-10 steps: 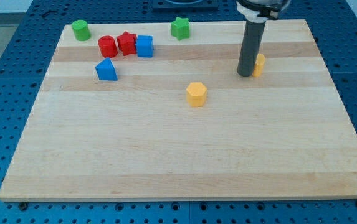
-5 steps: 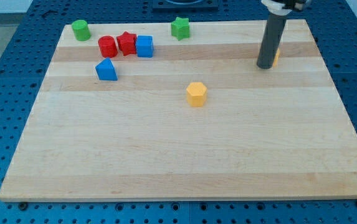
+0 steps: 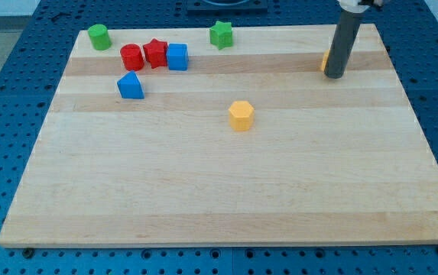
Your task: Move the yellow heart towards the top right corner
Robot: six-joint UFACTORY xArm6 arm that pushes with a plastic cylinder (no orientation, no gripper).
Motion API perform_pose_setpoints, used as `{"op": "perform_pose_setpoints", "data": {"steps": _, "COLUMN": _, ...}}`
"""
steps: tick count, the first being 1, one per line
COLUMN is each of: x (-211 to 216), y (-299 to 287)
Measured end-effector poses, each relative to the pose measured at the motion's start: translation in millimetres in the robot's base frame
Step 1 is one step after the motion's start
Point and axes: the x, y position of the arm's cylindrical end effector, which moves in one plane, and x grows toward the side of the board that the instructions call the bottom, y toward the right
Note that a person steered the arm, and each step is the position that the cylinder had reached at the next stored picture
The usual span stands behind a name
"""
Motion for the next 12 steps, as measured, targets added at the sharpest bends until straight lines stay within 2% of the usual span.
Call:
{"op": "perform_pose_setpoints", "data": {"steps": 3, "x": -37, "y": 2}}
{"op": "perform_pose_setpoints", "data": {"steps": 5, "x": -34, "y": 11}}
{"op": "perform_pose_setpoints", "data": {"steps": 7, "x": -59, "y": 11}}
{"op": "perform_pose_setpoints", "data": {"steps": 12, "x": -80, "y": -4}}
